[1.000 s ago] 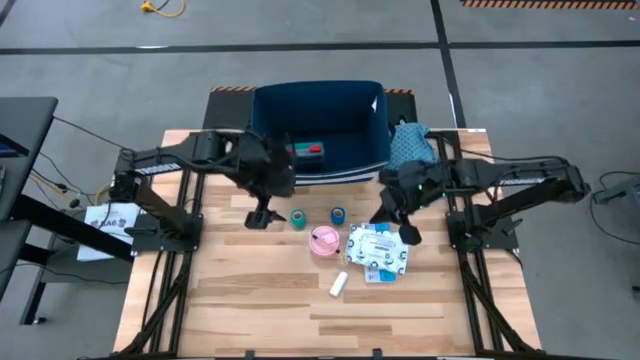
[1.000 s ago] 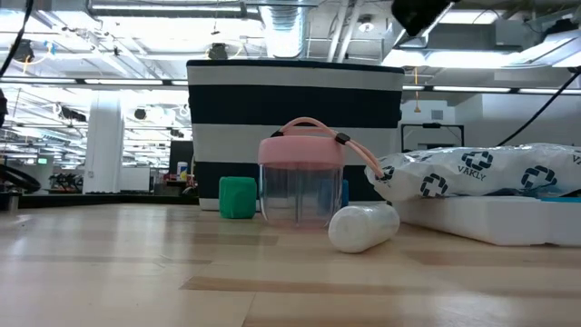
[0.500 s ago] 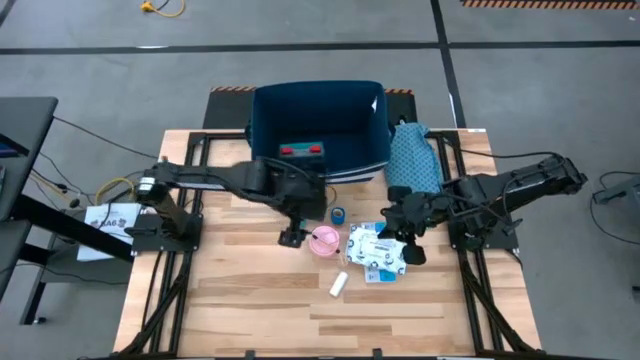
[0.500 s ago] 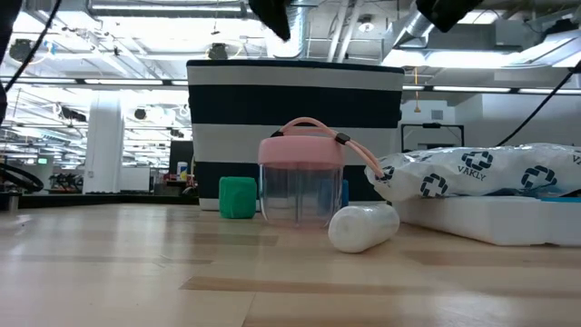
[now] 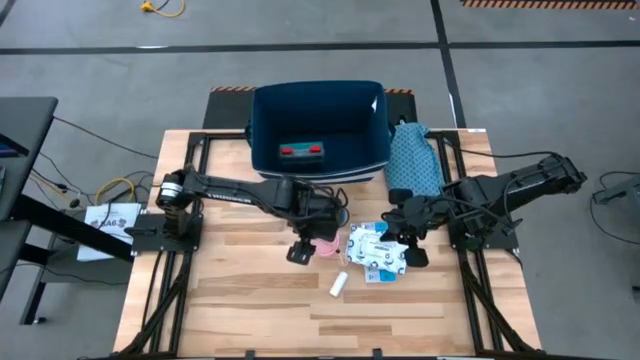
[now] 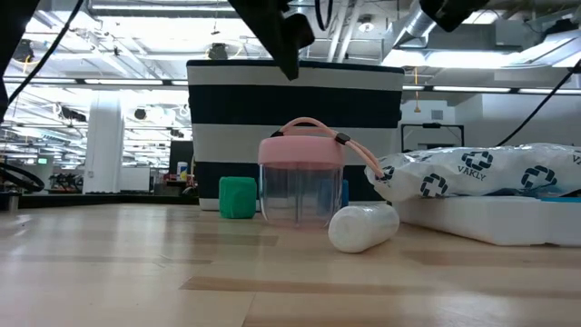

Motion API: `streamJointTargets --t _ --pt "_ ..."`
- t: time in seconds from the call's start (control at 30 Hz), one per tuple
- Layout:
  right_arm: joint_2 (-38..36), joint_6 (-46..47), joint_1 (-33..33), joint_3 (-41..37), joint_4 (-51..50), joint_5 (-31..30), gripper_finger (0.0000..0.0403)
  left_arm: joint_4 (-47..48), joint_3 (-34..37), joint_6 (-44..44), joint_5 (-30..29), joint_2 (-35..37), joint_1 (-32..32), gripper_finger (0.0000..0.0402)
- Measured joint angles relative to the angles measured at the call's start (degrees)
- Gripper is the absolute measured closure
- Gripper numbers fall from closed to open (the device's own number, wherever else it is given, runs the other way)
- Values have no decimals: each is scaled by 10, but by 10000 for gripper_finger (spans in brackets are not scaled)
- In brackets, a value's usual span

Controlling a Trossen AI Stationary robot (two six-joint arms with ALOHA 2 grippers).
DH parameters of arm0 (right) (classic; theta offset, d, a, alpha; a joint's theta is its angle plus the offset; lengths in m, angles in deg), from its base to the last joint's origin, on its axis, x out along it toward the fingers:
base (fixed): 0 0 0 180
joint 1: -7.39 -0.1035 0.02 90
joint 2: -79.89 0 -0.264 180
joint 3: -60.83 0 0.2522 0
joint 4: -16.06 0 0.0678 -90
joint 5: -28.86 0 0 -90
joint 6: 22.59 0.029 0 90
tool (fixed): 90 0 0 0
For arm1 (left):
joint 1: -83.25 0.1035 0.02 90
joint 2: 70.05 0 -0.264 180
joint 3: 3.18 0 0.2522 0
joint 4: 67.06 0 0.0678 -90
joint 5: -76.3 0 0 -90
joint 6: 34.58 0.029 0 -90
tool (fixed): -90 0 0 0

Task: Pick & place medical supplies in basket/bin
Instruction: Put the pink bottle into the bin

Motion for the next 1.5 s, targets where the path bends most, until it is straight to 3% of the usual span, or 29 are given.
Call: streamJointTargets --t 0.2,0.57,0.93,1.2,1.5 --pt "0 0 0 0 -14 0 403 -28 -1 34 -9 -8 -2 187" --pt "0 7 -1 0 -34 0 403 -30 0 31 30 -40 -3 191" --pt "0 6 -1 0 -38 0 403 -41 0 44 10 -75 -2 190" --pt "0 6 -1 0 -37 0 403 -40 0 57 -51 -76 -2 191" --pt "0 5 -1 0 -36 0 403 -38 0 65 -50 -76 -2 191"
